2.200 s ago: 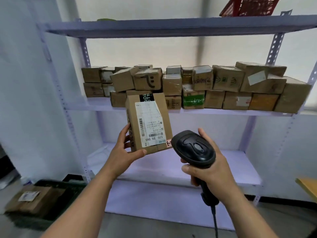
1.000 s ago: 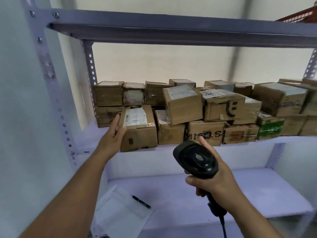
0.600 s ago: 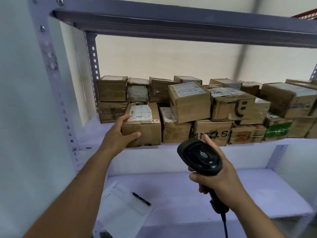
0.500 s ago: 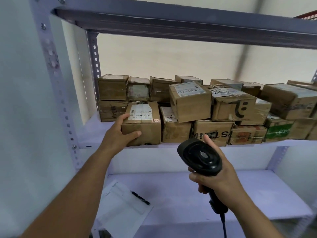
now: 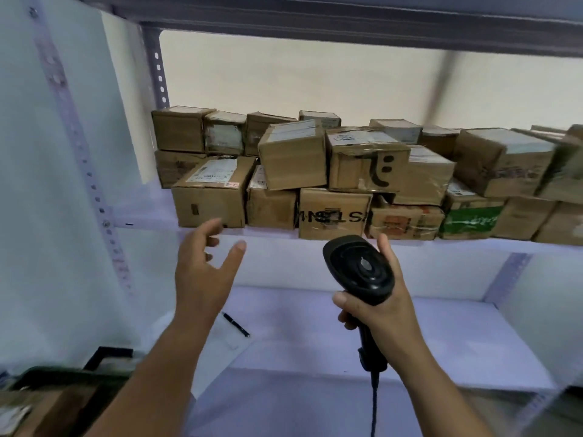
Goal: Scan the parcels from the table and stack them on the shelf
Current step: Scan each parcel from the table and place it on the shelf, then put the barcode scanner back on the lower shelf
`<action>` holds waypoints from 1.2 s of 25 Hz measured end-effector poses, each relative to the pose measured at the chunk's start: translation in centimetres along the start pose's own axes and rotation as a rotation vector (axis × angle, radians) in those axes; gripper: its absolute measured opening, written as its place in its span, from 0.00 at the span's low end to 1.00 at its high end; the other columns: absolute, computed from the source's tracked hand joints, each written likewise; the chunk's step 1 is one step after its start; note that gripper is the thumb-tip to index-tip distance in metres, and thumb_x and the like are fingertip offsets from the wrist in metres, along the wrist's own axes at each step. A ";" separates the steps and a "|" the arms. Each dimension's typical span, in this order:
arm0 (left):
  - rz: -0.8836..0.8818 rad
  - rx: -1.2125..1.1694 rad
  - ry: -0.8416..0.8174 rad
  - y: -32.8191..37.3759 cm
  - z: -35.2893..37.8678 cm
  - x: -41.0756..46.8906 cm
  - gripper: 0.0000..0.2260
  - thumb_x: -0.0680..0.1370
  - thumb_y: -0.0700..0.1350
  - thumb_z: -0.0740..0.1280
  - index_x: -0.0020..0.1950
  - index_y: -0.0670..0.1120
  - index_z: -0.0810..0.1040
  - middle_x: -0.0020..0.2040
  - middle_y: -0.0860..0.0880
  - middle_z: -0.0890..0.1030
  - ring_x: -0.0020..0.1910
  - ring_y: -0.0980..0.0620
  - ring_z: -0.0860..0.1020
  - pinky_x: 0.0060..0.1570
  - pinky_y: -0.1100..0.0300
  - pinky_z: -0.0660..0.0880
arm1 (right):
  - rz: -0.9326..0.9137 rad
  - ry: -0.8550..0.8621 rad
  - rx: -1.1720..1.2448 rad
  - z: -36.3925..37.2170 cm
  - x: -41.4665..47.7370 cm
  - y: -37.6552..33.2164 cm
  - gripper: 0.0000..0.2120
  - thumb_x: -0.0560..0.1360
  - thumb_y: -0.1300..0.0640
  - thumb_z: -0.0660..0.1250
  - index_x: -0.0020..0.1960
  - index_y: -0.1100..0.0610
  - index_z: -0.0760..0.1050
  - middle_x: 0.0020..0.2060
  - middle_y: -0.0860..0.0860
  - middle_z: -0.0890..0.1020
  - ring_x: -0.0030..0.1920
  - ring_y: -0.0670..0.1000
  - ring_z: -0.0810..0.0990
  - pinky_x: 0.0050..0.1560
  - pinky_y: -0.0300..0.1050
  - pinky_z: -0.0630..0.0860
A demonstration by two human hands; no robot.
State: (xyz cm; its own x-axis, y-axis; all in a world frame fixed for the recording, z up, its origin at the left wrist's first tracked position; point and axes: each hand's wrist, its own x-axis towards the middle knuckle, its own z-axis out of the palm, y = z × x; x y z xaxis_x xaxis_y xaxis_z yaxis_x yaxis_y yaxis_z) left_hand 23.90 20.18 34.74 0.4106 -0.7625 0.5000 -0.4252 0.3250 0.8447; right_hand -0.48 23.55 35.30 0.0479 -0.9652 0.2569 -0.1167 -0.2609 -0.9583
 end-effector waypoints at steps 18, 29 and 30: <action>-0.305 -0.140 -0.666 6.0 19.2 -20.4 0.27 0.76 0.37 0.69 0.67 0.61 0.66 0.48 0.54 0.84 0.50 0.58 0.82 0.47 0.66 0.77 | 0.191 -0.161 0.052 -14.7 -2.6 9.7 0.46 0.68 0.41 0.74 0.78 0.43 0.52 0.57 0.37 0.77 0.58 0.35 0.76 0.58 0.34 0.73; -0.434 -0.110 -0.751 -3.8 25.3 -18.1 0.29 0.78 0.39 0.68 0.64 0.71 0.62 0.55 0.59 0.81 0.52 0.62 0.80 0.53 0.65 0.76 | 0.428 -0.109 -0.048 -16.1 -0.4 21.3 0.18 0.80 0.64 0.64 0.63 0.44 0.74 0.47 0.47 0.85 0.51 0.58 0.82 0.52 0.48 0.79; -0.454 -0.116 -0.767 -5.6 26.9 -18.3 0.29 0.78 0.39 0.68 0.64 0.70 0.63 0.55 0.59 0.81 0.52 0.61 0.81 0.55 0.62 0.77 | 0.460 -0.098 -0.043 -16.3 0.1 23.4 0.19 0.80 0.65 0.64 0.66 0.47 0.74 0.49 0.50 0.85 0.52 0.57 0.83 0.53 0.50 0.80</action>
State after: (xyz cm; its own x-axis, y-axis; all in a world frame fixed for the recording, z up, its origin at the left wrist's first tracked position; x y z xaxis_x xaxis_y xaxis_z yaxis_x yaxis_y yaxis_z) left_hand -2.90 17.26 15.78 -0.1498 -0.9818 -0.1169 -0.2521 -0.0764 0.9647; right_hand -19.39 17.05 14.91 0.0751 -0.9752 -0.2084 -0.1886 0.1913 -0.9632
